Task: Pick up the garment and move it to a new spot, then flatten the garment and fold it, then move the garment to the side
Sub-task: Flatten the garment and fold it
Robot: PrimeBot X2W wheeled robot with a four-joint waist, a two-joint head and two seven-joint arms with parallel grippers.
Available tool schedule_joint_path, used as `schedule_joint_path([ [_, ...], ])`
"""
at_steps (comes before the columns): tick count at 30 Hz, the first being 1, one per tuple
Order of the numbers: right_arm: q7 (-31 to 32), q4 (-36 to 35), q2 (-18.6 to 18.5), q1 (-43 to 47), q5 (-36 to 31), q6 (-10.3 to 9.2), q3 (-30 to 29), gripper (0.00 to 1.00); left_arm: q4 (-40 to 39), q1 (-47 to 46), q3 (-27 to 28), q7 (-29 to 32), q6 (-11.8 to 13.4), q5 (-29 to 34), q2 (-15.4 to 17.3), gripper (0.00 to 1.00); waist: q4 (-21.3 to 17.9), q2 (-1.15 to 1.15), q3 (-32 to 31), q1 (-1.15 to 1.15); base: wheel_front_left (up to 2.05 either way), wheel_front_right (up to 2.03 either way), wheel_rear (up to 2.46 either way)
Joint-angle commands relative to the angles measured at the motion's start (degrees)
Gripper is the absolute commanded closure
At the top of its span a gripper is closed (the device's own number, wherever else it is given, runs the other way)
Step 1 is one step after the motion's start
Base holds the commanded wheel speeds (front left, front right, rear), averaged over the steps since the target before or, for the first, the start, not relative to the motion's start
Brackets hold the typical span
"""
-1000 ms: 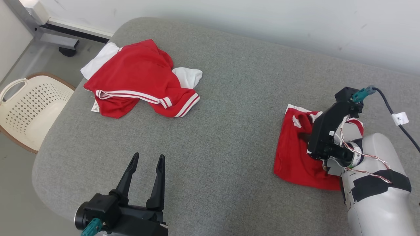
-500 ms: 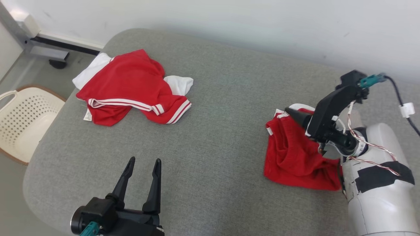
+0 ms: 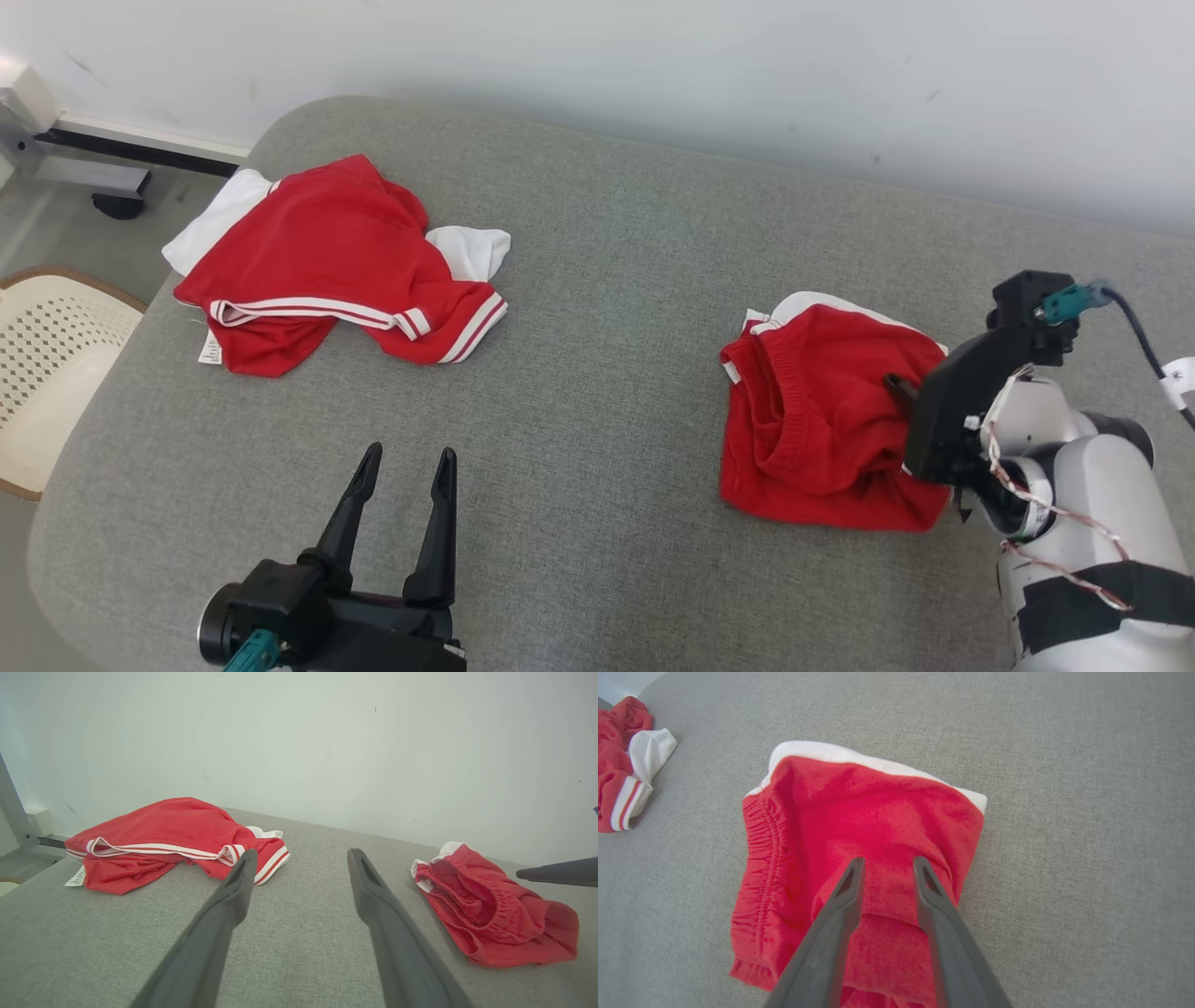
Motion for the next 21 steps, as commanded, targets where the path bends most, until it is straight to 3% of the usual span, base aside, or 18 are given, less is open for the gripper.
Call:
schedule_joint_path([
  [1, -0.09, -0.33, -0.02, 1.57, -0.79, -0.10, 1.01, 1.00, 0.24, -0.80, -0.04, -0.23, 0.14, -0.17, 0.05, 0.00, 0.04, 0.00, 0.21, 0.00, 0.00, 0.00, 0.00],
  [8, 1.06, -2.42, -0.05, 3.88, -1.79, -0.10, 2.67, 1.00, 0.28, -0.75, -0.18, -0.23, 0.08, -0.59, 0.23, 0.00, 0.49, 0.00, 0.30, 0.00, 0.00, 0.00, 0.00],
  [9, 0.95, -3.46, -0.04, 4.25, -2.30, -0.10, 3.01, 0.62, 0.31, -0.71, -0.19, -0.23, 0.07, -0.65, 0.26, 0.00, 0.61, 0.00, 0.26, 0.00, 0.00, 0.00, 0.00],
  [10, 0.88, -4.36, -0.02, 4.67, -2.64, -0.10, 3.20, 0.13, 0.32, -0.66, -0.15, -0.23, 0.06, -0.73, 0.30, 0.00, 0.70, 0.00, 0.21, 0.00, 0.00, 0.00, 0.00],
  [11, 0.57, -5.86, -0.03, 5.20, -3.14, -0.10, 3.36, 0.00, 0.30, -0.57, -0.08, -0.23, 0.05, -0.75, 0.37, 0.00, 0.78, 0.00, 0.17, 0.00, 0.00, 0.00, 0.00],
  [21, -1.03, -23.19, -2.20, 15.59, -8.38, -0.10, 9.31, 0.00, -0.64, 0.09, 0.60, -0.23, 0.23, -0.42, 0.38, 0.00, 0.60, 0.00, 0.48, 0.00, 0.00, 0.00, 0.00],
])
